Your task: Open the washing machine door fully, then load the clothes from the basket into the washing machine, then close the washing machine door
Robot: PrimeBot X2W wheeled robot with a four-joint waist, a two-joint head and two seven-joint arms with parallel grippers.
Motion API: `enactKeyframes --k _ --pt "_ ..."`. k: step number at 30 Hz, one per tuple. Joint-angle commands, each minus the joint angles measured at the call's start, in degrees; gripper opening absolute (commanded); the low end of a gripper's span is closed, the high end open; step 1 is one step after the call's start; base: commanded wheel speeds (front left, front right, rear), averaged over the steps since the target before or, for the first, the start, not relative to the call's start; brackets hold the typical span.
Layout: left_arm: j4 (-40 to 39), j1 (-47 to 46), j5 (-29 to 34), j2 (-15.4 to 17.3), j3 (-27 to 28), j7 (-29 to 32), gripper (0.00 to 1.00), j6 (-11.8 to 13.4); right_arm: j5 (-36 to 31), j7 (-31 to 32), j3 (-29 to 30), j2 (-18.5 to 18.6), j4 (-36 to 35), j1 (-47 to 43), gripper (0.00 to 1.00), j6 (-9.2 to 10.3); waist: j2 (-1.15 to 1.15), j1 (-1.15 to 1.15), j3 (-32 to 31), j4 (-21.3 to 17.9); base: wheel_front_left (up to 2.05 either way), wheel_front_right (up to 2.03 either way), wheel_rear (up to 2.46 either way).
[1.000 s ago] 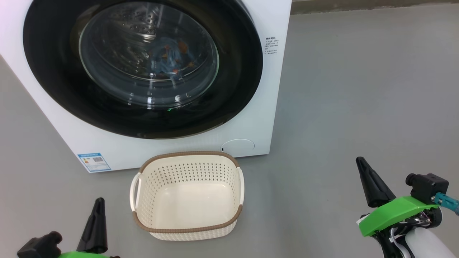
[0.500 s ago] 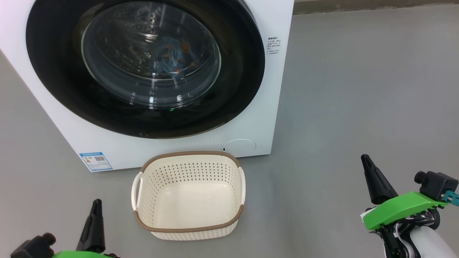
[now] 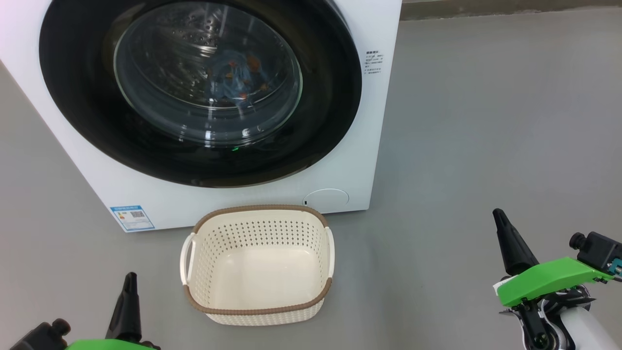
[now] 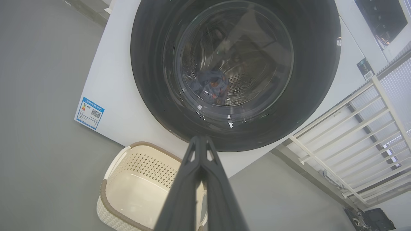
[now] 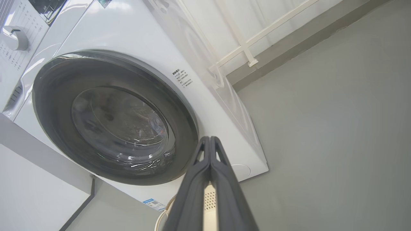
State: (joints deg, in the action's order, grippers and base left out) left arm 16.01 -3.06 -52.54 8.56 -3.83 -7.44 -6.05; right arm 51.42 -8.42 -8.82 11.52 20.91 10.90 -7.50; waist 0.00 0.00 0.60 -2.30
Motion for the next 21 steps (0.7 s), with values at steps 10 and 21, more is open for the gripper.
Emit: enactKeyframes --k 10,21 --pt "-1.43 -2.05 -5.91 -0.14 2.33 2.04 0.00 -0.54 6.17 2.14 2.33 -0.54 -2.39 -0.12 0.00 0.00 0.00 0.00 -0.05 0.30 0.00 0.00 0.00" --pt "-1.50 -2.20 -10.45 -0.89 3.42 3.65 0.00 -0.66 10.86 3.84 4.05 -1.61 -3.00 -0.74 0.00 0.00 0.00 0.00 -0.10 0.57 0.00 0.00 0.00"
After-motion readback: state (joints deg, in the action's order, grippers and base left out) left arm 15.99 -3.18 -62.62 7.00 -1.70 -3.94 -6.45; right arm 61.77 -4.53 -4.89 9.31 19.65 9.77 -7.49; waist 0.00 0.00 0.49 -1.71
